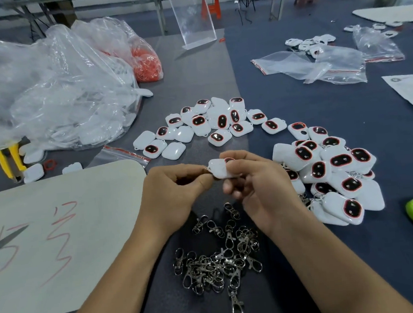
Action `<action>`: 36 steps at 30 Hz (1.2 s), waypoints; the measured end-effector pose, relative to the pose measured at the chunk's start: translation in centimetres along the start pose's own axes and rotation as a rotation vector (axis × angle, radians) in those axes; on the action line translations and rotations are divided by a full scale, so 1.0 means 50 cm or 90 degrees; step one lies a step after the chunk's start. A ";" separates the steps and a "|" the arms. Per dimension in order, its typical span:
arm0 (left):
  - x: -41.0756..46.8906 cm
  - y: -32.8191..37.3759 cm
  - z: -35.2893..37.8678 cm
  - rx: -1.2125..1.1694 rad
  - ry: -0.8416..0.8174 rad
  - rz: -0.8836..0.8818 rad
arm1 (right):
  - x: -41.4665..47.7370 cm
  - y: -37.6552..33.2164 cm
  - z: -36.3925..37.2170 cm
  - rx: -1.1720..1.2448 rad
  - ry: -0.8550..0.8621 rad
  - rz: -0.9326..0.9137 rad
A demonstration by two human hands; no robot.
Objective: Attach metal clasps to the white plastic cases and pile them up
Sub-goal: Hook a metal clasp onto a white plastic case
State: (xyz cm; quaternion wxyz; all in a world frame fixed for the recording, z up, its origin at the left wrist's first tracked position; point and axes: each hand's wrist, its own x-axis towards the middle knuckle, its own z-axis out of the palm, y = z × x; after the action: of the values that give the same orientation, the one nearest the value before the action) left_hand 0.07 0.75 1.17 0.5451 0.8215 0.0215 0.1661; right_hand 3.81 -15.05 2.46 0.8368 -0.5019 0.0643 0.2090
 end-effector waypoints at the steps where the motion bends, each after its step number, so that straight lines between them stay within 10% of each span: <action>1: 0.003 0.001 0.002 -0.059 -0.025 -0.032 | 0.002 -0.002 -0.003 0.005 -0.003 0.009; 8: 0.006 -0.001 0.004 -0.137 0.010 -0.093 | -0.004 -0.001 0.001 0.008 -0.009 -0.033; 17: -0.005 -0.002 -0.008 0.484 0.023 0.262 | -0.020 0.029 0.014 -0.313 0.050 -0.261; 24: 0.000 -0.002 0.009 -0.035 0.007 -0.050 | -0.009 0.001 0.005 0.025 0.015 -0.046; 36: -0.007 0.017 0.009 -0.198 -0.043 -0.099 | -0.010 -0.007 -0.002 -0.016 -0.017 0.014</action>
State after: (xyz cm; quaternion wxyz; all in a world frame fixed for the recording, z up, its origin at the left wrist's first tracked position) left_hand -0.25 -0.06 1.71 0.6773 0.7282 0.0408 0.0969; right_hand 3.51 -15.42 2.86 0.8291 -0.5086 0.0561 0.2253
